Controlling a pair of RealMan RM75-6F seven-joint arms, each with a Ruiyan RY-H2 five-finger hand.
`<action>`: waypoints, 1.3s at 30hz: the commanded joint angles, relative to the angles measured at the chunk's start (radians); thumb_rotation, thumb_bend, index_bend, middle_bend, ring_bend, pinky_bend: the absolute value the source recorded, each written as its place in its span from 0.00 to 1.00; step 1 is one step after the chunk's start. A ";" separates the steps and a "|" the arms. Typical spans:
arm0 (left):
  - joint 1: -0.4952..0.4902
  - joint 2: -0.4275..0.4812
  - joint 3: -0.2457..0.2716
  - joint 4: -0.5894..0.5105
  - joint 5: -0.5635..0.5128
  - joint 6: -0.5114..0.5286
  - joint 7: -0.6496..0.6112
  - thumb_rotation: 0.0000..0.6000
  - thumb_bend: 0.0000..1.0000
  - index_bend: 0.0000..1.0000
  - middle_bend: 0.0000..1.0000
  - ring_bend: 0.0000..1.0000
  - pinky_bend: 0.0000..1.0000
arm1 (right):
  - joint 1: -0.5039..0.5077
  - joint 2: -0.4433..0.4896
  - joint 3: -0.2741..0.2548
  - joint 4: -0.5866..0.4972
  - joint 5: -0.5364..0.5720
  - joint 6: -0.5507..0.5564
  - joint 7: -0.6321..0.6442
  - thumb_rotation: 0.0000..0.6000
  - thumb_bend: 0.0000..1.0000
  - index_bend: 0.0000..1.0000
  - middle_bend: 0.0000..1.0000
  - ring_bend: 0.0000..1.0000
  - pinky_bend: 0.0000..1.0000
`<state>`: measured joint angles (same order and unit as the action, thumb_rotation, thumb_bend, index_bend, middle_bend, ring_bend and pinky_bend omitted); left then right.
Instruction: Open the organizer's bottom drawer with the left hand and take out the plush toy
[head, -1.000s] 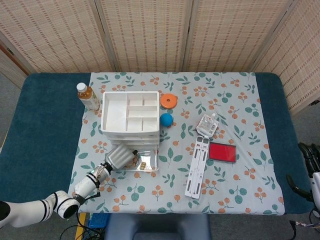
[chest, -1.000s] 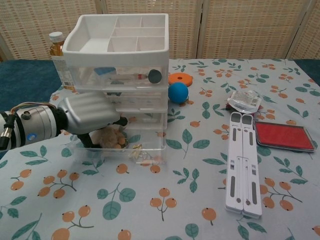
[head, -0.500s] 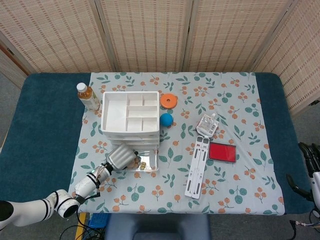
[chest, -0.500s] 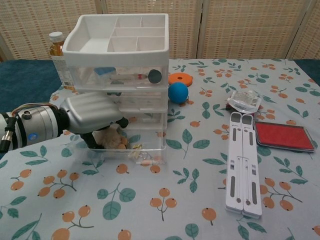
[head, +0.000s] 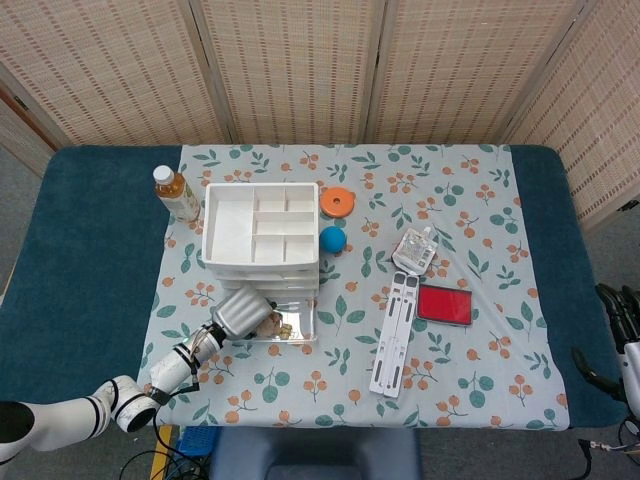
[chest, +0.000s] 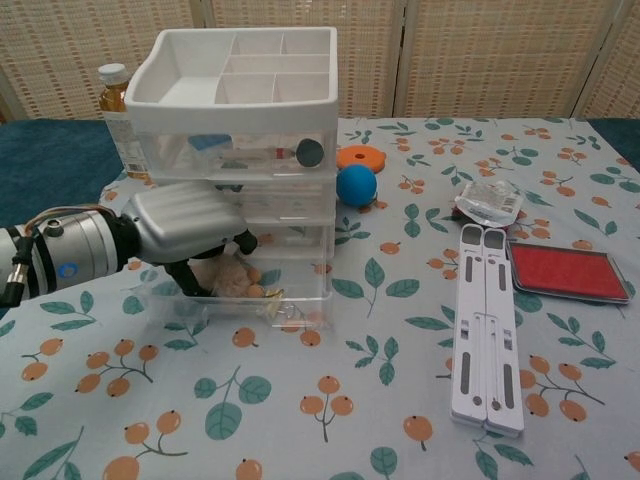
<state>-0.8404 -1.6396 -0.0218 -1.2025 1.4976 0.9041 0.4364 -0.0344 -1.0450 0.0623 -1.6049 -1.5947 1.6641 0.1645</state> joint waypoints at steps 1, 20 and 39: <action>0.004 0.006 -0.004 -0.006 -0.008 -0.001 -0.018 1.00 0.24 0.58 0.96 1.00 1.00 | 0.001 -0.001 0.000 0.001 0.000 -0.001 0.001 1.00 0.34 0.00 0.09 0.01 0.04; 0.155 0.195 0.006 -0.218 -0.033 0.183 -0.155 1.00 0.24 0.58 0.96 1.00 1.00 | 0.003 0.001 0.000 -0.002 -0.012 0.005 0.001 1.00 0.34 0.00 0.09 0.01 0.04; 0.271 0.243 -0.001 -0.175 -0.223 0.156 -0.119 1.00 0.24 0.53 0.96 1.00 1.00 | 0.010 -0.004 0.000 0.001 -0.028 0.010 0.005 1.00 0.34 0.00 0.09 0.01 0.04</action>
<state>-0.5727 -1.3852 -0.0171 -1.3889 1.2949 1.0762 0.3023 -0.0241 -1.0485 0.0620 -1.6039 -1.6228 1.6745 0.1699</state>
